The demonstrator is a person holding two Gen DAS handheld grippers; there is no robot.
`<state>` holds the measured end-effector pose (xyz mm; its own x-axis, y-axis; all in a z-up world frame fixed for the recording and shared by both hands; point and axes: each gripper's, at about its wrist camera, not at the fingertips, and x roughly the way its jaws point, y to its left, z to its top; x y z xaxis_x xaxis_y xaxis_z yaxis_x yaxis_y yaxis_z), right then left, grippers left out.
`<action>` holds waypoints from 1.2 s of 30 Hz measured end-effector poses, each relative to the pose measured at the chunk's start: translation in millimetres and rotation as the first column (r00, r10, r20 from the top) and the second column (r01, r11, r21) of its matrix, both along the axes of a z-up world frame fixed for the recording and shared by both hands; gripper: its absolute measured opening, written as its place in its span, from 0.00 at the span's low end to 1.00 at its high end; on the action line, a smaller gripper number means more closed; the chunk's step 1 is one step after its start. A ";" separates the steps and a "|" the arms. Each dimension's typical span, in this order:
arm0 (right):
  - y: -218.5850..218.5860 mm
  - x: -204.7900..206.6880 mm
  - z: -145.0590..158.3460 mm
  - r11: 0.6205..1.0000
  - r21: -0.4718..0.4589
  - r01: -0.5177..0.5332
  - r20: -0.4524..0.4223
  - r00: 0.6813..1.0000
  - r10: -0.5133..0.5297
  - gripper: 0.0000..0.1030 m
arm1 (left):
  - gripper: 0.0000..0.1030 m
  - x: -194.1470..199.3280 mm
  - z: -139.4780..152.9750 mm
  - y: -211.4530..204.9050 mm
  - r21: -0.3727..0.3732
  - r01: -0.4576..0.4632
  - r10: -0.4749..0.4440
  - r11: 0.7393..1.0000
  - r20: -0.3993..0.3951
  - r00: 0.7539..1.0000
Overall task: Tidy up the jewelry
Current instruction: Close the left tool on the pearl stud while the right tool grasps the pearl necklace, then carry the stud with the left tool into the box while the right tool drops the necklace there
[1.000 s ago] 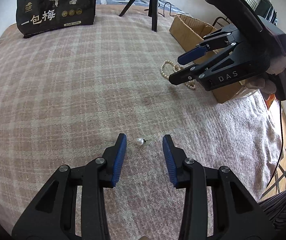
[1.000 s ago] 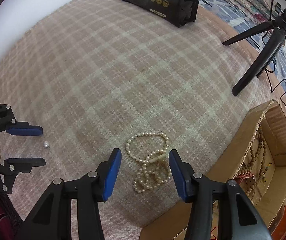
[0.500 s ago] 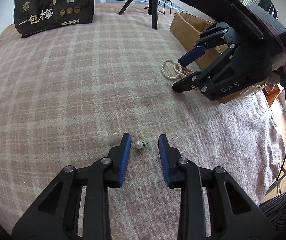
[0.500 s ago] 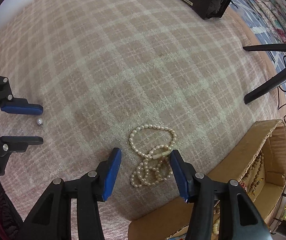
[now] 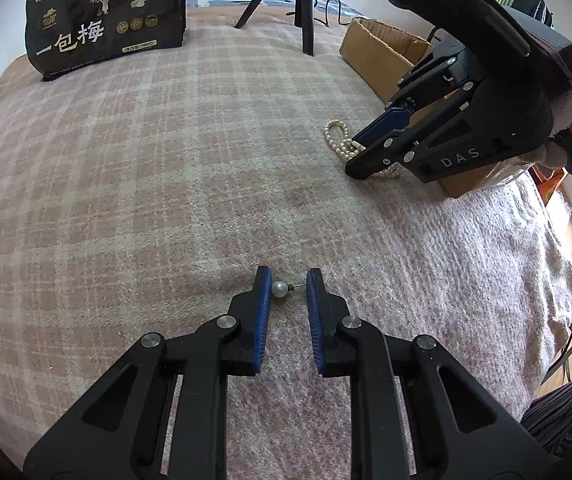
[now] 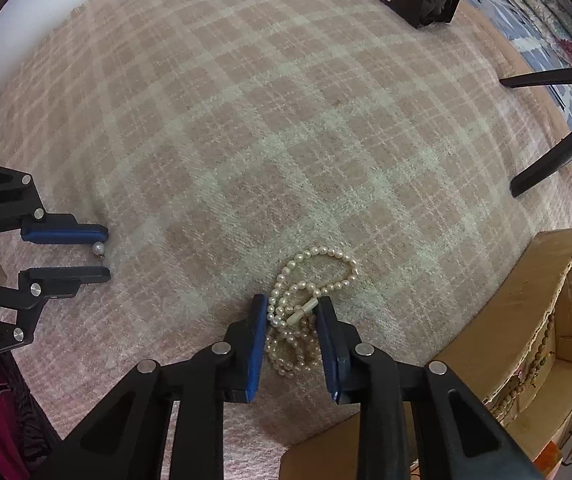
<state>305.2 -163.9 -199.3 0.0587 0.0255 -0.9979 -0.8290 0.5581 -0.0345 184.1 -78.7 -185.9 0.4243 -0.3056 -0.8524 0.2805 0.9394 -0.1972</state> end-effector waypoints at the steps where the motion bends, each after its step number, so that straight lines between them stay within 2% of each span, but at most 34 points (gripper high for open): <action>1: -0.6 -1.8 0.9 1.000 0.008 0.010 0.002 1.000 -0.010 0.17 | 0.16 0.0 0.1 0.3 -0.002 -0.001 0.001 1.000 0.000 1.000; 3: -2.3 -3.4 1.7 0.999 0.022 0.036 0.017 0.999 -0.036 0.11 | 0.16 -0.6 1.0 0.5 -0.002 -0.002 0.002 1.000 0.002 1.000; 7: -12.6 -7.1 9.0 0.994 0.058 0.093 0.047 0.994 -0.096 0.09 | 0.16 -2.1 3.0 1.4 -0.001 -0.004 0.004 1.000 0.008 1.000; 11: -25.2 -11.8 18.9 0.975 0.141 0.174 0.061 0.981 -0.183 0.07 | 0.15 -4.3 5.9 5.0 -0.003 -0.016 0.016 1.000 0.015 1.000; 21: -62.5 -23.4 55.0 0.890 0.327 0.317 0.064 0.932 -0.356 0.05 | 0.15 -4.7 16.6 12.5 -0.019 -0.042 0.043 0.999 0.040 0.998; 28: -68.1 -35.9 90.7 0.825 0.445 0.350 0.063 0.906 -0.418 0.05 | 0.15 -6.5 28.7 17.5 -0.043 -0.058 0.061 0.997 0.060 0.996; 36: -90.6 -47.8 131.5 0.768 0.529 0.362 0.078 0.880 -0.469 0.05 | 0.15 -7.1 52.3 13.9 -0.070 -0.051 0.058 0.996 0.111 0.992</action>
<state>257.4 -254.5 -67.8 0.3685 0.4284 -0.8250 -0.5169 0.8320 0.2012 177.0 -64.8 -133.6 0.5345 -0.3340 -0.7764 0.2533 0.9397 -0.2299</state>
